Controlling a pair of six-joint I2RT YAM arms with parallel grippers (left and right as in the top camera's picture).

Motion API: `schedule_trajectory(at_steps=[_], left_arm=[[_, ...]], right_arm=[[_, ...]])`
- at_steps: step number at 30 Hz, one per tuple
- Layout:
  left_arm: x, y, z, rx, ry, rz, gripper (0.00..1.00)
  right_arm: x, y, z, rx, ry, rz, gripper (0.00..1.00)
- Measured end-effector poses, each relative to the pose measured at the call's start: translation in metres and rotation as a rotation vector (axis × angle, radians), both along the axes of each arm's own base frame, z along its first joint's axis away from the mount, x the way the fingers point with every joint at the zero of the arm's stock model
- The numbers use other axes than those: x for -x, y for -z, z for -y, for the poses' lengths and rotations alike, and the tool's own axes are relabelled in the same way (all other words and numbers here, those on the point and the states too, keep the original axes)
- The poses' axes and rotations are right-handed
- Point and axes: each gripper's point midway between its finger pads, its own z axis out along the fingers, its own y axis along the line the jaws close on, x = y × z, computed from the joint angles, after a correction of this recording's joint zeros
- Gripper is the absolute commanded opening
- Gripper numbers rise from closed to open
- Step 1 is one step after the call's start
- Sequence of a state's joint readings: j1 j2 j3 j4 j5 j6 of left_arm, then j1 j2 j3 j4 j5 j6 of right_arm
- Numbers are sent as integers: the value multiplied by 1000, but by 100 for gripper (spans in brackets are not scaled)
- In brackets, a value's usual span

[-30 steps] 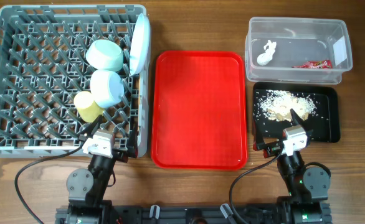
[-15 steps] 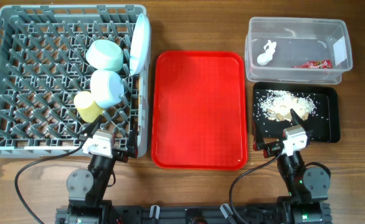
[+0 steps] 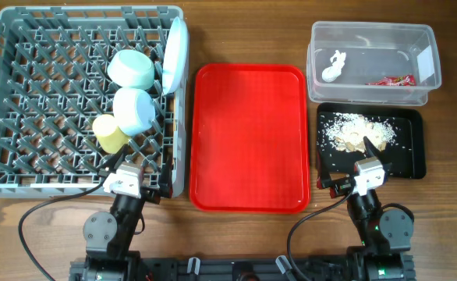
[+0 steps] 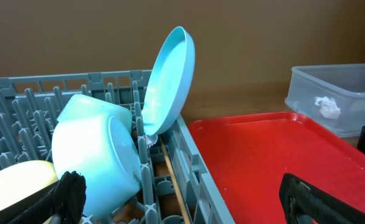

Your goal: Sort waste into correct bins and load items into the dishwasher rack

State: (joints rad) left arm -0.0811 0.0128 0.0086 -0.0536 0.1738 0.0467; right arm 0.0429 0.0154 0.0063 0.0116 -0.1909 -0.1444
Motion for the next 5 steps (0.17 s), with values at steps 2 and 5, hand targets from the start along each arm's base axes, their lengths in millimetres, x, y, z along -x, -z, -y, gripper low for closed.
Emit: schedule_trajectory(at_steps=[2, 5], left_arm=[[0, 0, 0, 0, 0, 0, 100], [0, 0, 0, 0, 0, 0, 100]], right_arm=[[0, 0, 0, 0, 0, 0, 100], [0, 0, 0, 0, 0, 0, 100]])
